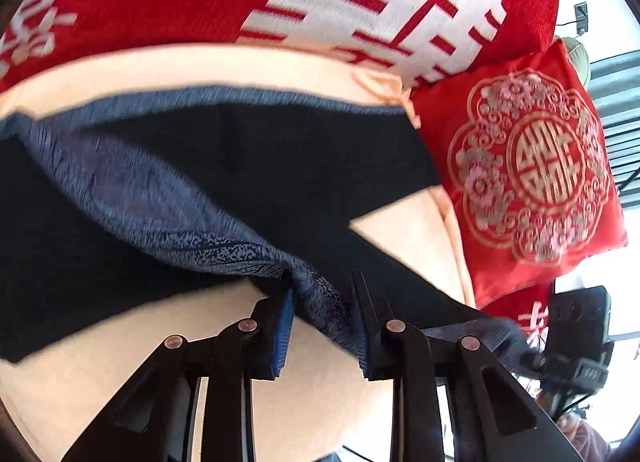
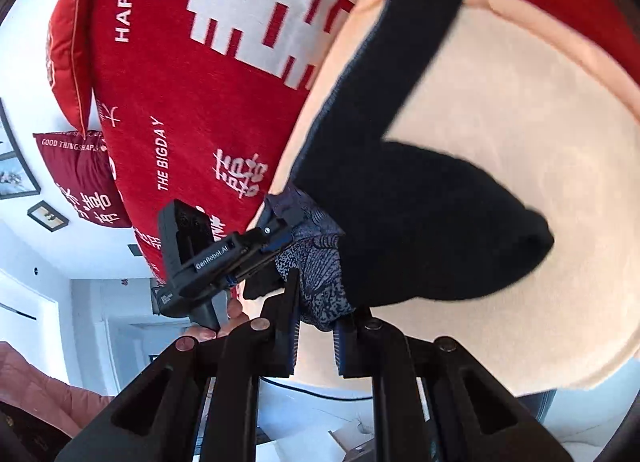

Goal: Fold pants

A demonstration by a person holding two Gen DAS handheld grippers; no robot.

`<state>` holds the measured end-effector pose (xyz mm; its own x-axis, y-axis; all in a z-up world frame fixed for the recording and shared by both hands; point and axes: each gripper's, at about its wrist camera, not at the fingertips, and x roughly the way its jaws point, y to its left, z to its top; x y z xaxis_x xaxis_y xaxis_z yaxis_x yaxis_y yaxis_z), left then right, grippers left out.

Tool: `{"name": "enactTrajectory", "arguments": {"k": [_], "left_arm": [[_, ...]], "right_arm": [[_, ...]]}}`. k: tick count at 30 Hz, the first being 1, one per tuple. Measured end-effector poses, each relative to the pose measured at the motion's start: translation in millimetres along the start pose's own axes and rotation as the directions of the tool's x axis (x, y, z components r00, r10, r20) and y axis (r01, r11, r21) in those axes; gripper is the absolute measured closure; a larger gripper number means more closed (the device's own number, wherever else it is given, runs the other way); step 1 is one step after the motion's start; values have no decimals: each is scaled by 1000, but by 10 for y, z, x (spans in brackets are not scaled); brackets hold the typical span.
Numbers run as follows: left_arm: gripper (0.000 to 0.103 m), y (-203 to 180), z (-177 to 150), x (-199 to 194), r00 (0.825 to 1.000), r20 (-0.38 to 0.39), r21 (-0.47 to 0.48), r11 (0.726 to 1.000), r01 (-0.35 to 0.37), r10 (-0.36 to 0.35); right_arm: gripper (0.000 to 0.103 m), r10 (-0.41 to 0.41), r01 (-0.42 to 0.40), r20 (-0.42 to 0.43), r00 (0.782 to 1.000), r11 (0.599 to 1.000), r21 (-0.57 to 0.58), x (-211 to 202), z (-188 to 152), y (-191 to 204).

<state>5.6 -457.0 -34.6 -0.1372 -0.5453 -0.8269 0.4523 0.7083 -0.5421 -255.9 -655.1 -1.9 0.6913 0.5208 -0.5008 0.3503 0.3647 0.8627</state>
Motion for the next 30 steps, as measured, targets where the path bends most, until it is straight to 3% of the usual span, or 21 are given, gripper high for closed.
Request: {"name": "enactTrajectory", "arguments": {"k": [5, 7, 11, 13, 14, 15, 16, 17, 18, 21, 24, 26, 28, 30], "left_arm": [[75, -253, 596, 119, 997, 67, 24, 999, -28, 26], [74, -281, 801, 170, 994, 95, 28, 998, -53, 50], [74, -240, 1154, 373, 984, 106, 0, 990, -142, 141], [74, -197, 1269, 489, 973, 84, -18, 976, -215, 216], [74, -187, 1292, 523, 966, 73, -22, 969, -246, 247], [74, -169, 1308, 553, 960, 58, -25, 962, -272, 273], [74, -150, 1300, 562, 958, 51, -26, 960, -280, 281], [74, -135, 1284, 562, 957, 47, -22, 958, -287, 288], [74, -123, 1257, 559, 954, 43, -14, 955, -296, 296], [74, -78, 1129, 512, 938, 40, 2, 938, -346, 345], [74, -9, 943, 385, 913, 52, -7, 915, -404, 404], [74, 35, 791, 312, 885, 63, -10, 887, -462, 461], [74, 136, 651, 255, 865, 53, -27, 866, -499, 499], [74, 284, 546, 279, 864, 13, -59, 863, -502, 504]], "right_arm": [[88, -107, 108, 18, 994, 978, -176, 20, 1067, 328], [88, -149, 149, 12, 989, 969, -195, 270, 1487, 400], [87, -295, 283, -10, 955, 925, -252, 612, 2107, 281], [84, -366, 350, -14, 931, 900, -259, 700, 2216, 95], [82, -396, 378, -20, 918, 889, -257, 772, 2267, 45], [65, -427, 406, -25, 904, 875, -263, 848, 2301, 20], [36, -440, 416, -33, 897, 867, -274, 881, 2295, 0], [26, -442, 411, -42, 896, 861, -298, 946, 2301, 25], [24, -442, 406, -46, 896, 856, -318, 988, 2309, 54], [24, -503, 455, -29, 864, 804, -382, 1072, 2332, 212], [24, -442, 412, -23, 897, 852, -321, 899, 2231, 250], [24, -447, 426, -18, 894, 864, -269, 766, 2046, 165], [27, -502, 482, -41, 864, 848, -221, 721, 1803, -1], [29, -583, 559, -59, 811, 800, -218, 788, 1610, -174]]}}
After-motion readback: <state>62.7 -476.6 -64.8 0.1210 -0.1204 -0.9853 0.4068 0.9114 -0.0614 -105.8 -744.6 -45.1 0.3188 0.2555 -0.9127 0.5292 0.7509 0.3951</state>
